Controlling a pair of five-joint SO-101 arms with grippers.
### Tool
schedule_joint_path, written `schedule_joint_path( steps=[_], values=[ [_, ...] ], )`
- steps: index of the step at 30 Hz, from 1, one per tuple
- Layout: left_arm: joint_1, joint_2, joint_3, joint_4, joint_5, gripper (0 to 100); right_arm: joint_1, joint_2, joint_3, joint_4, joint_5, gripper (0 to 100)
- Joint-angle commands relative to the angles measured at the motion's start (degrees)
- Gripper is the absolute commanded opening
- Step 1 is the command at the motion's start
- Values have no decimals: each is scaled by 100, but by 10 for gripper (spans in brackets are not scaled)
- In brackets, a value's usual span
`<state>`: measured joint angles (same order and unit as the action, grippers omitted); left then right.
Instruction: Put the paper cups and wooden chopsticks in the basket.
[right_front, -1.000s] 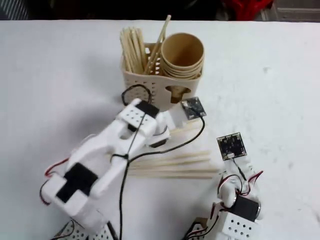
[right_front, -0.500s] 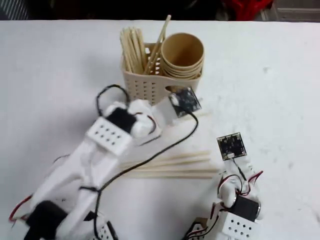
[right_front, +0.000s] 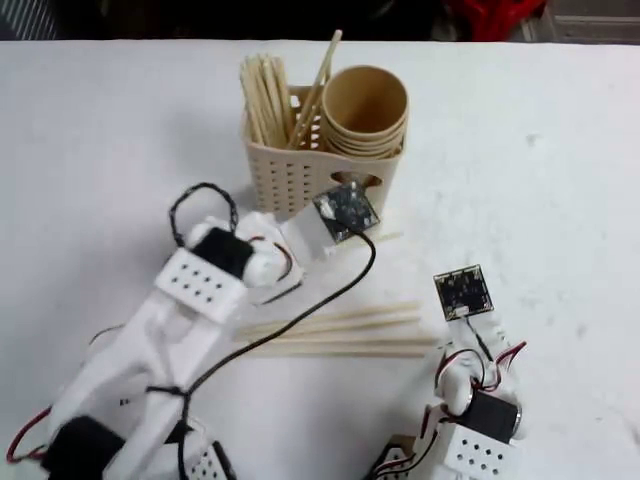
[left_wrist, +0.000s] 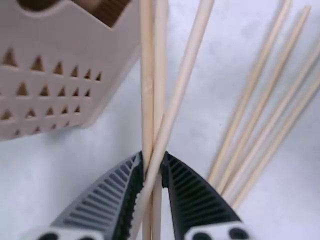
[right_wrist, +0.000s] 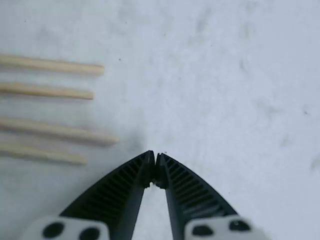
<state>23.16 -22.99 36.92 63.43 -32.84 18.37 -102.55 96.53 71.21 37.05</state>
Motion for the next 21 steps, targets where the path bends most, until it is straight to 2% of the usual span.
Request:
schedule_joint_path(
  steps=[1, 10, 14, 21],
  values=[
    [22, 690, 158, -448, -97, 22, 31, -48, 35, 22, 26, 15],
    [40, 2114, 88, -721, -97, 47, 31, -48, 35, 22, 26, 15],
    [57, 2167, -79, -695, -97, 88, 31, -48, 35, 22, 26, 15],
    [347, 2053, -712, -422, -53, 91, 31, -48, 35, 22, 26, 15]
  ],
)
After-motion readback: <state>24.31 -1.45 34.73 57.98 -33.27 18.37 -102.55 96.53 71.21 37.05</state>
